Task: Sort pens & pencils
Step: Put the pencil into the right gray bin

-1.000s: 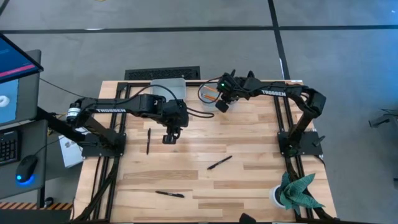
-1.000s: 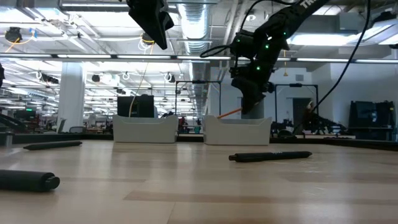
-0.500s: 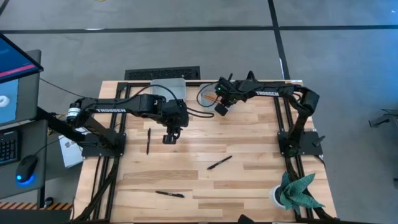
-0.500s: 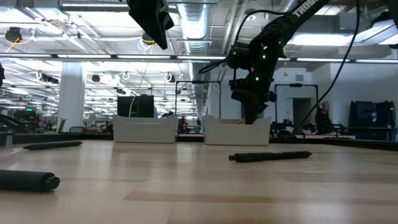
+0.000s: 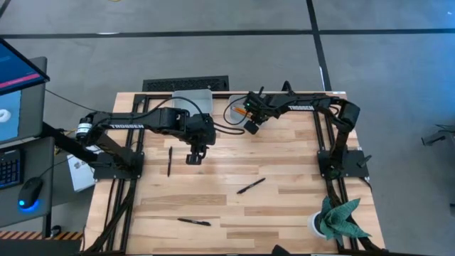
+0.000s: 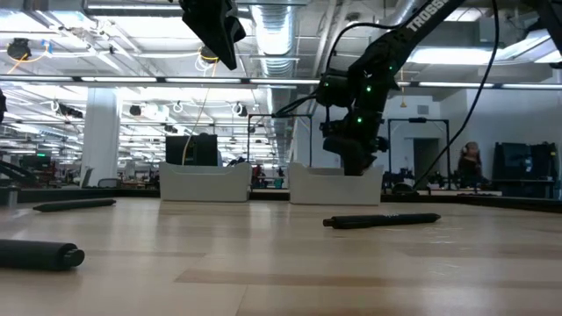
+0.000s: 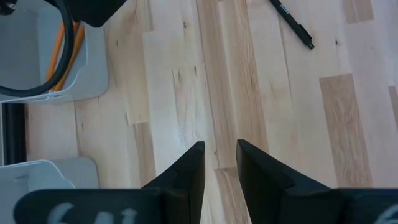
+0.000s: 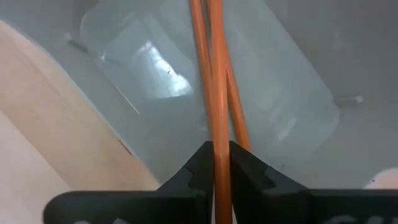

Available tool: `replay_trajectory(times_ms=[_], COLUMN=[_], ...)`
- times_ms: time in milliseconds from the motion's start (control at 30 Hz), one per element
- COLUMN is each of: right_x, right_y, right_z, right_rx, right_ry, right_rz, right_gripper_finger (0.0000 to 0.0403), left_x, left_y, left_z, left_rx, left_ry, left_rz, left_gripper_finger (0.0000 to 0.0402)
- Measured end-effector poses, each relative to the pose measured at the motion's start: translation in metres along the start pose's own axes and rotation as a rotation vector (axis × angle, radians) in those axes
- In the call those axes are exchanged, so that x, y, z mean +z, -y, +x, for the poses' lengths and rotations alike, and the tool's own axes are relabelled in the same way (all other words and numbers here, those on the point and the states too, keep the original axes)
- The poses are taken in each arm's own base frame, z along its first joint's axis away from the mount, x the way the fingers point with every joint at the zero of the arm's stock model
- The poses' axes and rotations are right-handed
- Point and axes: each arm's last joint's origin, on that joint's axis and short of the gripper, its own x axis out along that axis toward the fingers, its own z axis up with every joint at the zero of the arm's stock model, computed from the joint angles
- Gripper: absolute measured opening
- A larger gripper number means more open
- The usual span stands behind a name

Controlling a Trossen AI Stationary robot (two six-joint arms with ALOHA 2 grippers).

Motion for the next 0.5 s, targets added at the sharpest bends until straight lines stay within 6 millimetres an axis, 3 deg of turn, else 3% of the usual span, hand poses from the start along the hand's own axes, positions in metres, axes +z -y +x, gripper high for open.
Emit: replay_trajectory(times_ms=[500], right_x=[-0.0007], right_y=[0.0034], right_z=[0.0004], right_rx=[-0.025], right_ry=[-0.009], right_rz=[-0.002], right_gripper_finger=[0.0062], left_x=[0.0005], left_y=[-0.0001], left_z=[0.0], left_rx=[0.001], left_ry=[0.005], left_rz=[0.013], left_gripper_finger=[0.0084])
